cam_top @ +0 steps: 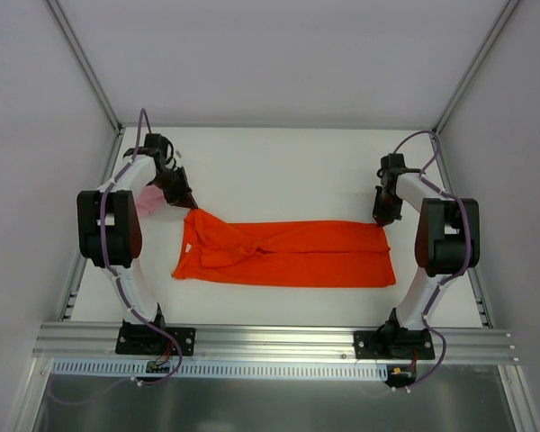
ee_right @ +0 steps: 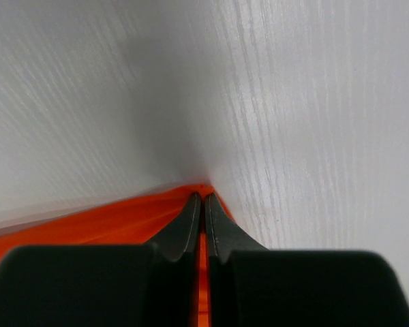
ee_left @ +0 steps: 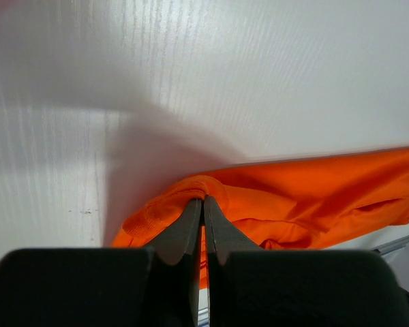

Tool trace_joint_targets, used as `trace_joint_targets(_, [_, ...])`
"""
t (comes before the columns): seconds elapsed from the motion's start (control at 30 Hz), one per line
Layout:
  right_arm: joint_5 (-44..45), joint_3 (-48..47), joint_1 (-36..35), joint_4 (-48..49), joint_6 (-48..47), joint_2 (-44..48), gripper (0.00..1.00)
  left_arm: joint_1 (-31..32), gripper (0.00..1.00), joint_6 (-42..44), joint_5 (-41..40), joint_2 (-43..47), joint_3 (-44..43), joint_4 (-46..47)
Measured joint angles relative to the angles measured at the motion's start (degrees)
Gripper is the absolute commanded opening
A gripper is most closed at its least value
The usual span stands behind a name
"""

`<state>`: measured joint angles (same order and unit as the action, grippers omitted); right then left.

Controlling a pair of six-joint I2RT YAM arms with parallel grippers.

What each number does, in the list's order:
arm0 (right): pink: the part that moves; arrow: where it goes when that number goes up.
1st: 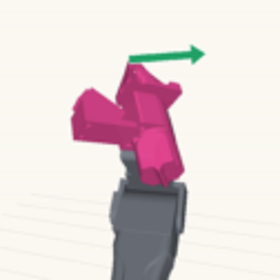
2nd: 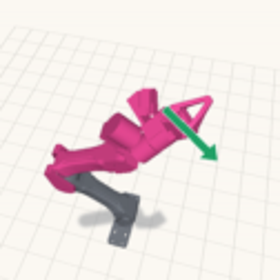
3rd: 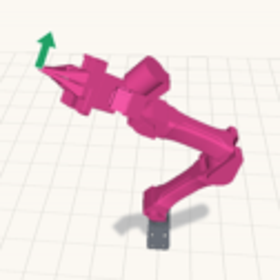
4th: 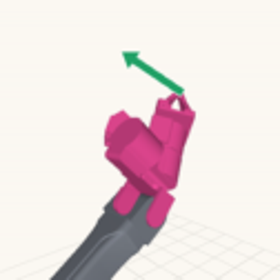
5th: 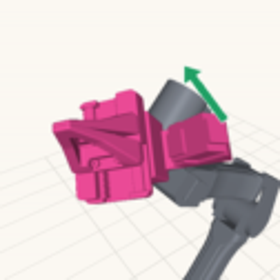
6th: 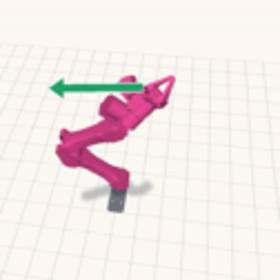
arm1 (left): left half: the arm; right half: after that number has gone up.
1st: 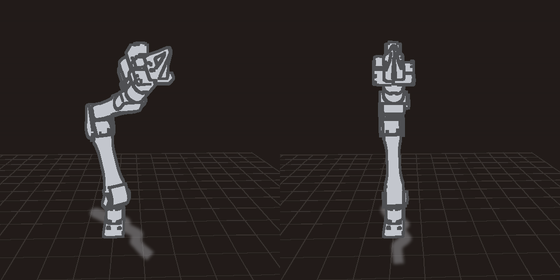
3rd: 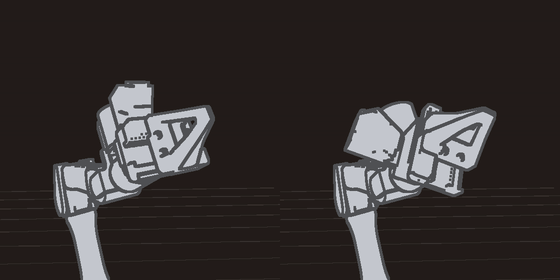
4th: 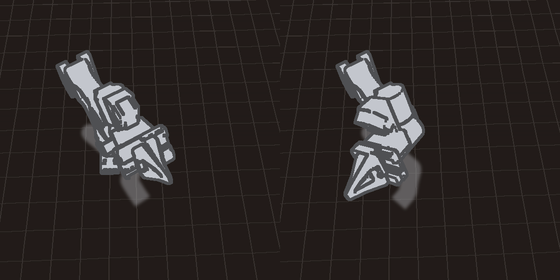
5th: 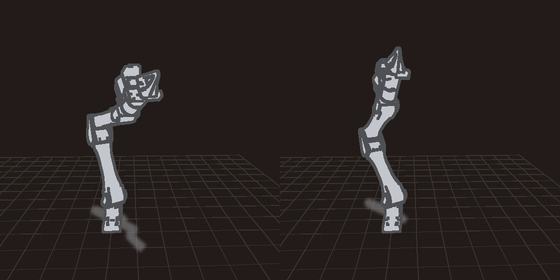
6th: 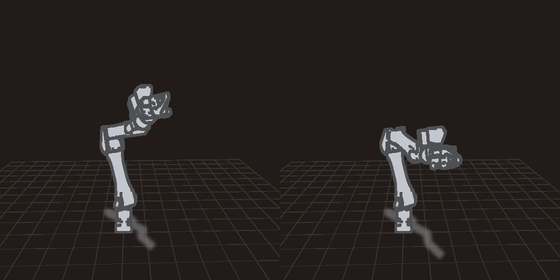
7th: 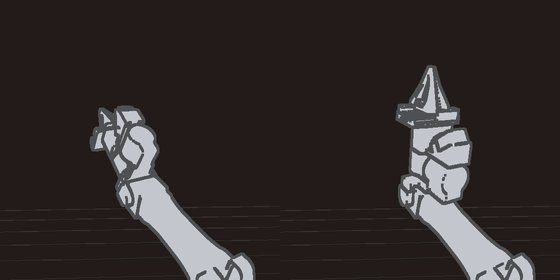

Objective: Fold and stack the t-shirts
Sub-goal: Fold the other side of the tshirt into a rectangle

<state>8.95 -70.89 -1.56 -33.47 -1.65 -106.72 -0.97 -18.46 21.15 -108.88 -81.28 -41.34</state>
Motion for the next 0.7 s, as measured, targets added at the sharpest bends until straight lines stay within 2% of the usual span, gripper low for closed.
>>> trace_joint_targets(0.47, [-0.02,0.00,0.20,0.26,-0.68,0.00,0.01,-0.90,0.00,0.09,0.87,2.49,-0.22,0.13])
trace_joint_targets(0.7, [0.00,0.00,0.20,0.26,-0.76,0.00,0.01,-2.89,0.00,0.35,0.68,3.04,2.64,0.76])
